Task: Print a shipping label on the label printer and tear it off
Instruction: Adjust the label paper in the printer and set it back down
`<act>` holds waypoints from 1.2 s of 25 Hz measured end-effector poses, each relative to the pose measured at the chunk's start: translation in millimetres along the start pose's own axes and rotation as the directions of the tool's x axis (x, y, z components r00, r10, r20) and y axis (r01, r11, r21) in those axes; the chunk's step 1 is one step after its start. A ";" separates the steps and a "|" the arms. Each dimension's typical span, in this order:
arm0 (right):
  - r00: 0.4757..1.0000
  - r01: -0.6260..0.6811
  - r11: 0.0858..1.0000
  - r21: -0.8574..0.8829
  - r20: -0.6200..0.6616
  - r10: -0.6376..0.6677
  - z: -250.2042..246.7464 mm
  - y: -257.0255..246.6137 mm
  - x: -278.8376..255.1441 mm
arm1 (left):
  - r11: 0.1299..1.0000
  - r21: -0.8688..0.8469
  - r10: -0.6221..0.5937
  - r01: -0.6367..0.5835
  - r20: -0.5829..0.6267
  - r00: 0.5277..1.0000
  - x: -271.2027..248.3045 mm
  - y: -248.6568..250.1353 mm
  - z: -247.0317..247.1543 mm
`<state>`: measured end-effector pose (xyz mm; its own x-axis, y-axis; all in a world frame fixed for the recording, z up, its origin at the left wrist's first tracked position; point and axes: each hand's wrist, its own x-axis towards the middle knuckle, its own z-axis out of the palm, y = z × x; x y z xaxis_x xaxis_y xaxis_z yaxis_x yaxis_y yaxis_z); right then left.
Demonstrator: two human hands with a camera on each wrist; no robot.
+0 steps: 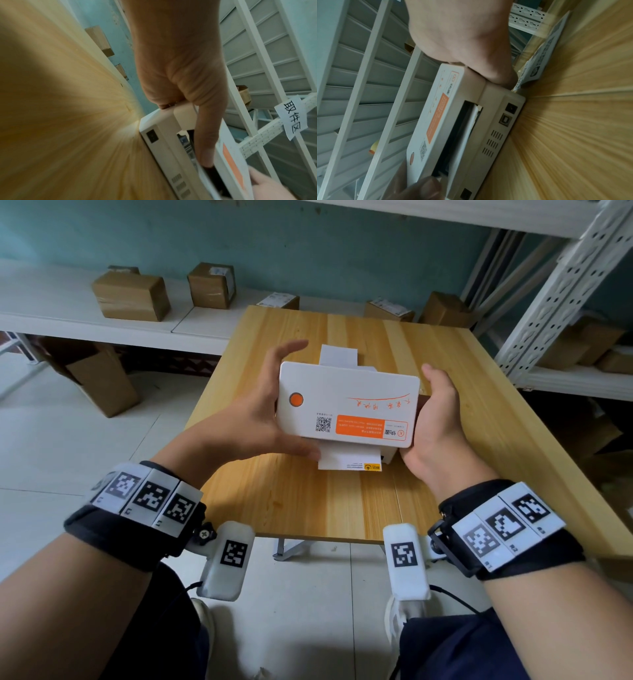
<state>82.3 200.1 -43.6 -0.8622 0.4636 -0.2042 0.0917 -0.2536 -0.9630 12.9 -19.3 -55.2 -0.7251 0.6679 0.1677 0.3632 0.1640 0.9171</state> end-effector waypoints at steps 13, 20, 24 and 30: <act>0.997 0.019 1.000 -0.021 0.075 -0.017 -2.4 -4.2 -6.8 | 0.964 0.228 0.158 -0.136 -0.080 0.984 2.9 -1.2 -1.0; 0.996 0.038 0.999 -0.032 0.083 -0.035 -1.1 -4.2 -6.7 | 0.962 0.240 0.151 -0.128 -0.082 0.985 3.4 -1.2 -0.9; 0.997 0.032 0.999 -0.010 0.073 -0.032 -3.3 -1.6 -3.6 | 0.966 0.230 0.137 -0.116 -0.078 0.988 4.7 -1.9 -0.8; 0.994 0.032 0.999 -0.023 0.108 -0.029 -0.5 -2.5 0.9 | 0.968 0.237 0.100 -0.081 -0.069 0.993 6.6 -2.1 -3.1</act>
<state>81.6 201.5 -41.5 -0.9132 0.3763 -0.1562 0.0762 -0.2188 -0.9728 5.5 -17.5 -54.9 -0.7240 0.6292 0.2828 0.5487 0.2768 0.7889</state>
